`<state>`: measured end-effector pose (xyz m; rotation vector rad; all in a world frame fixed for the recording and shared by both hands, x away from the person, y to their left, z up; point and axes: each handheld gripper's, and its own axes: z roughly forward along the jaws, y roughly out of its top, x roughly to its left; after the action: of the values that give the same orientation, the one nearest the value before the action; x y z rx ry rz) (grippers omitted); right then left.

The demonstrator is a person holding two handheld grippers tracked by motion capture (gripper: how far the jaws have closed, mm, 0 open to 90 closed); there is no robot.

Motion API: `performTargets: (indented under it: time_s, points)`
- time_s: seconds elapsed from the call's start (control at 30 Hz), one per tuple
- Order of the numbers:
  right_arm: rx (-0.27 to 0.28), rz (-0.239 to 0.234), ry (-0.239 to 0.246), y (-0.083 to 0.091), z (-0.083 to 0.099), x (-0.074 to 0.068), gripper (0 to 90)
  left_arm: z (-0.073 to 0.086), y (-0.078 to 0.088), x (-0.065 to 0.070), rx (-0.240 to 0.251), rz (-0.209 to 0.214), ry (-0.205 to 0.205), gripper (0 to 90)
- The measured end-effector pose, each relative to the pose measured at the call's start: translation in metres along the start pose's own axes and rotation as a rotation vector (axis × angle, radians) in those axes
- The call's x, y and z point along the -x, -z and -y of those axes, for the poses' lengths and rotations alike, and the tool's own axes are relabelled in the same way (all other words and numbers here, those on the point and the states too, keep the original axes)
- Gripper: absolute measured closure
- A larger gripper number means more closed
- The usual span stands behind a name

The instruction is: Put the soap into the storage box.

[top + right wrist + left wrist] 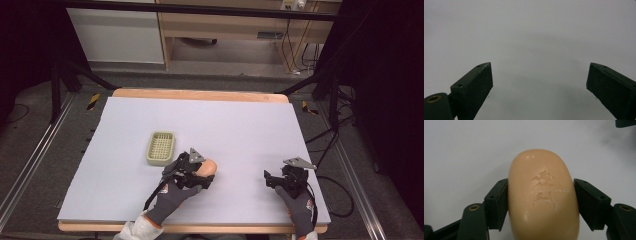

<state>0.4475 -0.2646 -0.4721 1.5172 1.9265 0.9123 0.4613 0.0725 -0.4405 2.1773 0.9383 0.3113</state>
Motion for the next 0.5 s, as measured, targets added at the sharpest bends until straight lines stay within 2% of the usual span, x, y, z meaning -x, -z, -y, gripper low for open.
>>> performTargets:
  time_s: [0.23,0.5]
  points:
    - [0.005,-0.004,0.002,0.001,0.0,0.0,7.2,0.004,0.007,-0.007,0.014,-0.002,0.019,31.5]
    - [0.008,-0.007,0.006,0.002,0.001,-0.001,7.2,0.006,0.018,-0.014,0.031,-0.005,0.021,31.7]
